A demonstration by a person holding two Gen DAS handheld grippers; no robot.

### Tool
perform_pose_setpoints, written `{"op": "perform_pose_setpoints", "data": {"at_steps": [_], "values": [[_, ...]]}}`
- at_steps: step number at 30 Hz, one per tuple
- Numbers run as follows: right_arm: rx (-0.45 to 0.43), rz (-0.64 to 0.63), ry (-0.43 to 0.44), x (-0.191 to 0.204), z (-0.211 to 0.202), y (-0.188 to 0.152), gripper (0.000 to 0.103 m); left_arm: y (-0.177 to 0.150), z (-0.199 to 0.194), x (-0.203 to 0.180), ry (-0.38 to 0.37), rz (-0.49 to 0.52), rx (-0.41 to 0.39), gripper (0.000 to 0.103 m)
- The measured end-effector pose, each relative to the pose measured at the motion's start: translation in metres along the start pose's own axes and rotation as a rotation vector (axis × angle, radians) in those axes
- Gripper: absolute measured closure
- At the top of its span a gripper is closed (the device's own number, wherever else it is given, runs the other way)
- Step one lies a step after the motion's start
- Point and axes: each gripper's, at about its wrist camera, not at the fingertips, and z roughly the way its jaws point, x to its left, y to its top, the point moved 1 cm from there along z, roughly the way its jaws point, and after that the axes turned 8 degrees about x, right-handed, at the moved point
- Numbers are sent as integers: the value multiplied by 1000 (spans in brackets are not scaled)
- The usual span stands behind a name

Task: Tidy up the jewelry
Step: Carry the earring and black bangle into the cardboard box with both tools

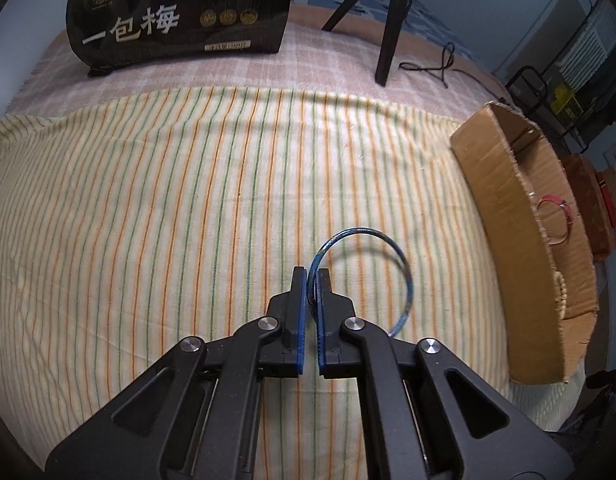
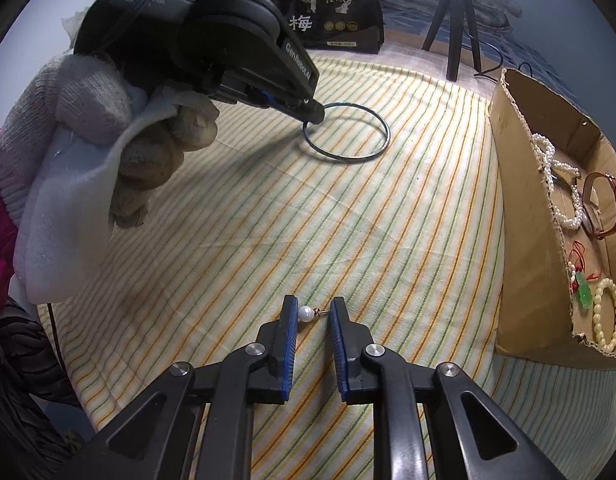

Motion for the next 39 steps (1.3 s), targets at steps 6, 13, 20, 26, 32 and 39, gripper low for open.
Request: {"op": "perform_pose_setpoints", "data": {"at_steps": [6, 13, 20, 26, 32, 39], "values": [[-25, -6, 3, 3, -10, 3, 88, -4, -24, -5, -26, 14, -45, 102], [-68, 4, 5, 2, -28, 5, 88, -5, -54, -17, -59, 36, -100, 102], [-116, 16, -1, -3, -49, 6, 88, -7, -79, -26, -78, 52, -155, 102], [-172, 43, -15, -18, -72, 13, 88, -5, -97, -36, -107, 61, -195, 102], [-220, 104, -49, -47, -93, 20, 88, 0, -110, -50, -133, 81, -231, 102], [-250, 182, -67, -82, -109, 20, 88, 5, -114, -75, -148, 114, -258, 102]]}}
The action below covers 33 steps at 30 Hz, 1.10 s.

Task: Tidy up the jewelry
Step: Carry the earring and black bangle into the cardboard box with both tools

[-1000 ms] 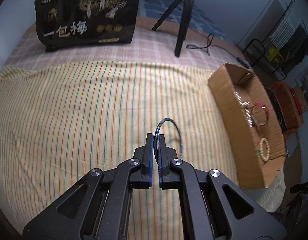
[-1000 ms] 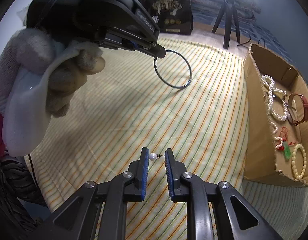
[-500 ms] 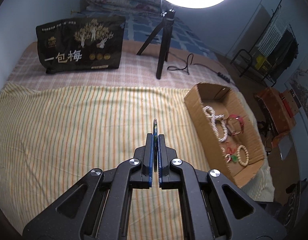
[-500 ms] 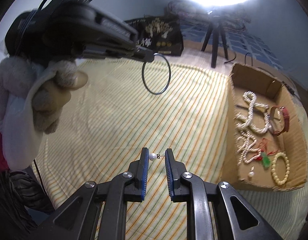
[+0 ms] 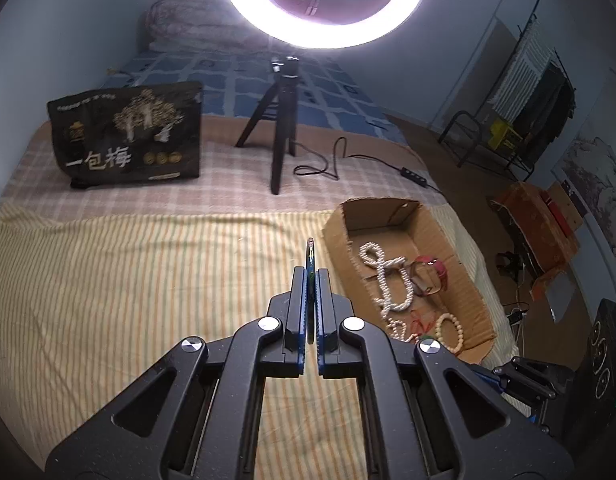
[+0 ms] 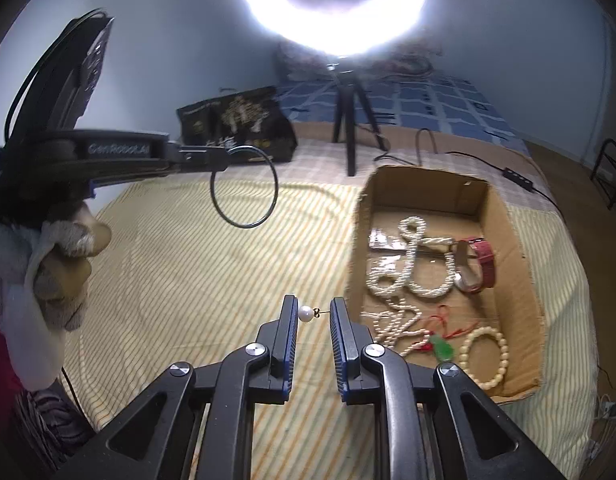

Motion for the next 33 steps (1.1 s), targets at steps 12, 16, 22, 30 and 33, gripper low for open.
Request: {"op": "perform_pose_setpoints", "data": {"at_steps": [12, 16, 22, 30, 33], "values": [[1, 56, -29, -32, -7, -3, 88, 17, 25, -49, -55, 49, 9, 102], [10, 65, -38, -40, -7, -5, 88, 23, 36, -64, -64, 74, 19, 102], [25, 93, -47, -56, -5, -10, 88, 34, 60, -87, -68, 115, 34, 102], [39, 142, -70, -78, -1, -11, 88, 39, 88, -105, -55, 148, 54, 102], [44, 148, -83, -84, 0, -11, 88, 41, 98, -107, -43, 151, 57, 102]]}}
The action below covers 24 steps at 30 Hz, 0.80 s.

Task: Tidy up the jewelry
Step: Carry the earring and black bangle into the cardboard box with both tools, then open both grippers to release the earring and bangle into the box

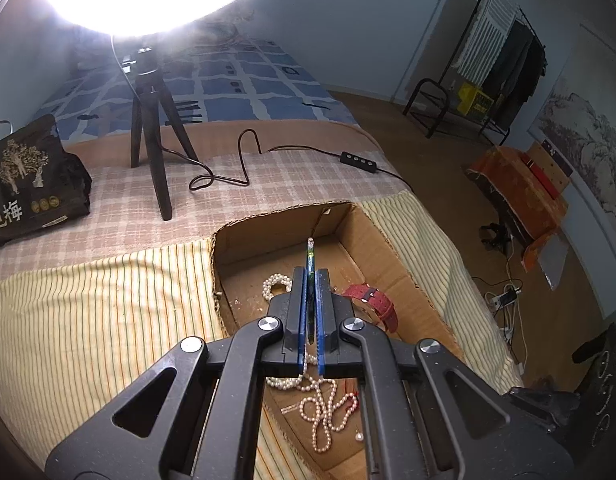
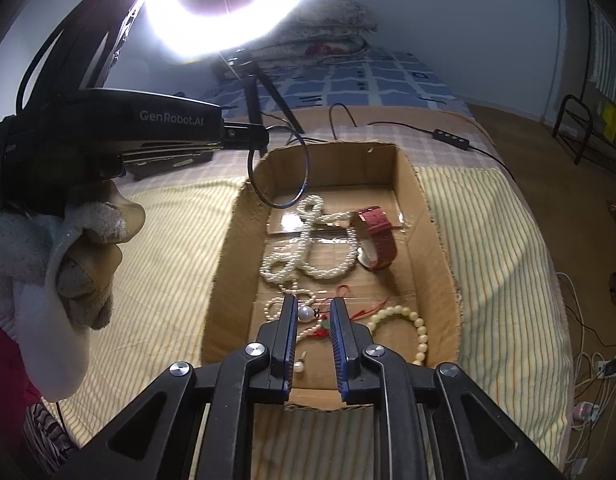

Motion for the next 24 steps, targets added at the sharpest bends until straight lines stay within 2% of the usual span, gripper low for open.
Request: {"op": "perform_pose_setpoints", "data": {"at_steps": [10, 24], "values": [[20, 17, -22, -12, 13, 6, 88, 13, 23, 2, 53, 10, 1, 102], [34, 13, -43, -20, 23, 9, 88, 17, 41, -2, 73, 22, 14, 102]]}}
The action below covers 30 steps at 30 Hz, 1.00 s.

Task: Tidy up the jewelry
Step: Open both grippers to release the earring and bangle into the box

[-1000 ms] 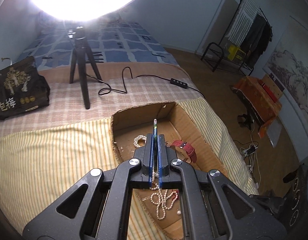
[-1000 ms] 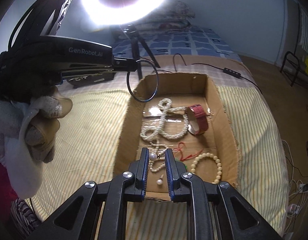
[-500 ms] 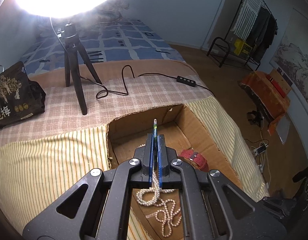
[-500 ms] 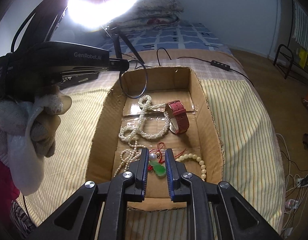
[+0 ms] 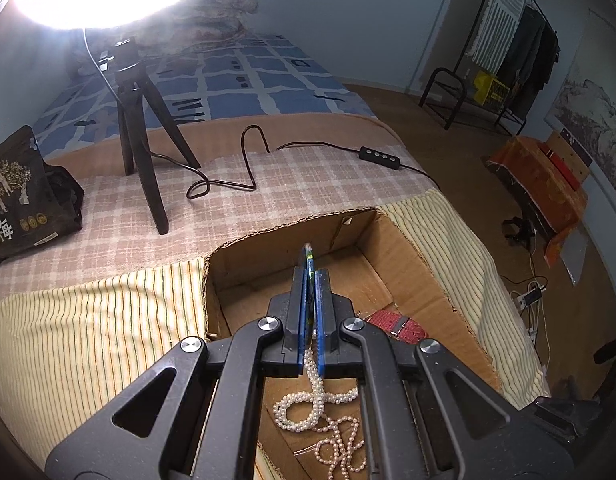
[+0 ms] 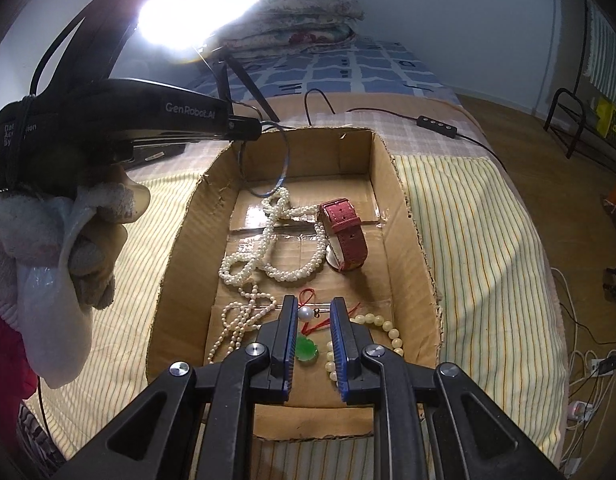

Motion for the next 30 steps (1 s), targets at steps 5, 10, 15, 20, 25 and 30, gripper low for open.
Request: {"op": "perform_pose_setpoints", "data": {"at_steps": [5, 10, 15, 20, 25, 30], "values": [[-4, -15, -1, 3, 0, 0, 83, 2, -1, -1, 5, 0, -8, 102], [-10, -23, -12, 5, -1, 0, 66, 2, -3, -2, 10, 4, -14, 102], [-19, -37, -40, 7, -1, -2, 40, 1, -3, -1, 15, 3, -13, 82], [-22, -41, -57, 9, -2, -1, 20, 0, -5, -1, 22, 1, -27, 66], [-16, -49, -87, 10, -1, -1, 12, -1, -9, 1, 28, -6, -37, 41], [-11, -48, -142, 11, -3, -2, 3, -3, -14, 4, 44, -12, -38, 40]]}}
